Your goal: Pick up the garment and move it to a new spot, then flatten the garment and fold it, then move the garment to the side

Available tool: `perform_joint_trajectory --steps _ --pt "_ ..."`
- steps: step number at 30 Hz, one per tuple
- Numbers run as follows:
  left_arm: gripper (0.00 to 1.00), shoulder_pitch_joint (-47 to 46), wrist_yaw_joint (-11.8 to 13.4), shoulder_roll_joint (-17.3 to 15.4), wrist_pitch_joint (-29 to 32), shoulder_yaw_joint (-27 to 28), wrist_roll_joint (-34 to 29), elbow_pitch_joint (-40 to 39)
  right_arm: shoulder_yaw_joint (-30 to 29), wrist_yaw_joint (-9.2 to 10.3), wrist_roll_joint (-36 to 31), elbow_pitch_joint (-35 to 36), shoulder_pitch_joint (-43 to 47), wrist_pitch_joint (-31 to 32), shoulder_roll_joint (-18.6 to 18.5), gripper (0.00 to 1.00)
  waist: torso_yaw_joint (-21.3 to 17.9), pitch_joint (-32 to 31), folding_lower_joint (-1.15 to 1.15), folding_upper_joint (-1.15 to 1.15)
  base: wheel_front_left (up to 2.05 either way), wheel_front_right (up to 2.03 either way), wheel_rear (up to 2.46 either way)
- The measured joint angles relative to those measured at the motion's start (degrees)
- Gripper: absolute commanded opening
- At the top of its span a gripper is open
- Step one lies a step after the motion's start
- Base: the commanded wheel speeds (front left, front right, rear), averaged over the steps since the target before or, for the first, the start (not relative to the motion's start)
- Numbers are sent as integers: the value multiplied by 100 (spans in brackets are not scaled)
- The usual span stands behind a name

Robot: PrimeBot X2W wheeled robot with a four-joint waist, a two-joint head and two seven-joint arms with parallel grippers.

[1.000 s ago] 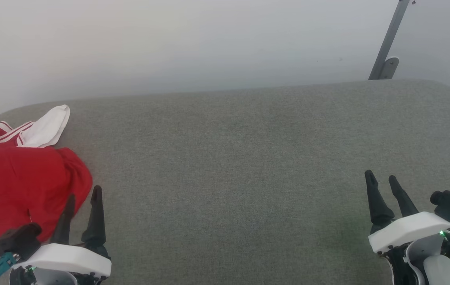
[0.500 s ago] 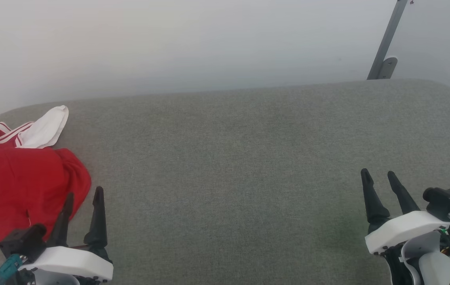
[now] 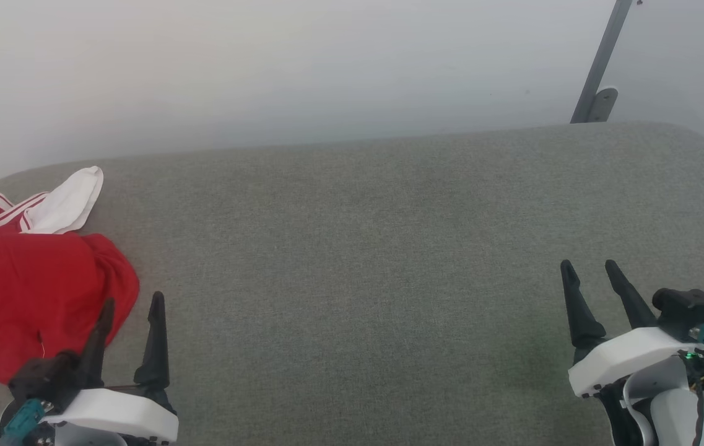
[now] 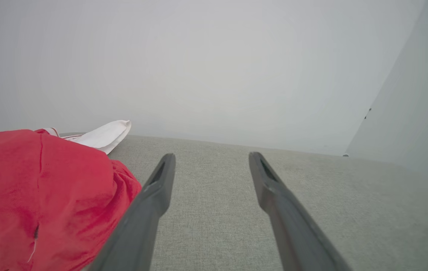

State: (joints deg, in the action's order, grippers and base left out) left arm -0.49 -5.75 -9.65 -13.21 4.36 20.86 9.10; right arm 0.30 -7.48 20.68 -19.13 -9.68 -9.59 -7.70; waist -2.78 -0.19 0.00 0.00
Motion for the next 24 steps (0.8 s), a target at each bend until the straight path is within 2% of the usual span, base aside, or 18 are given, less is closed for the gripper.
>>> perform_joint_trajectory --steps 17,24 --pt "100 0 -15 -37 -164 40 -672 -21 49 -1 -677 -10 -54 -154 -11 100 -29 -12 0 0 0 0 0" --pt "100 -1 -32 -29 -178 66 -701 -23 52 -1 -720 -34 -88 -170 -14 100 -36 -15 0 0 0 0 0"
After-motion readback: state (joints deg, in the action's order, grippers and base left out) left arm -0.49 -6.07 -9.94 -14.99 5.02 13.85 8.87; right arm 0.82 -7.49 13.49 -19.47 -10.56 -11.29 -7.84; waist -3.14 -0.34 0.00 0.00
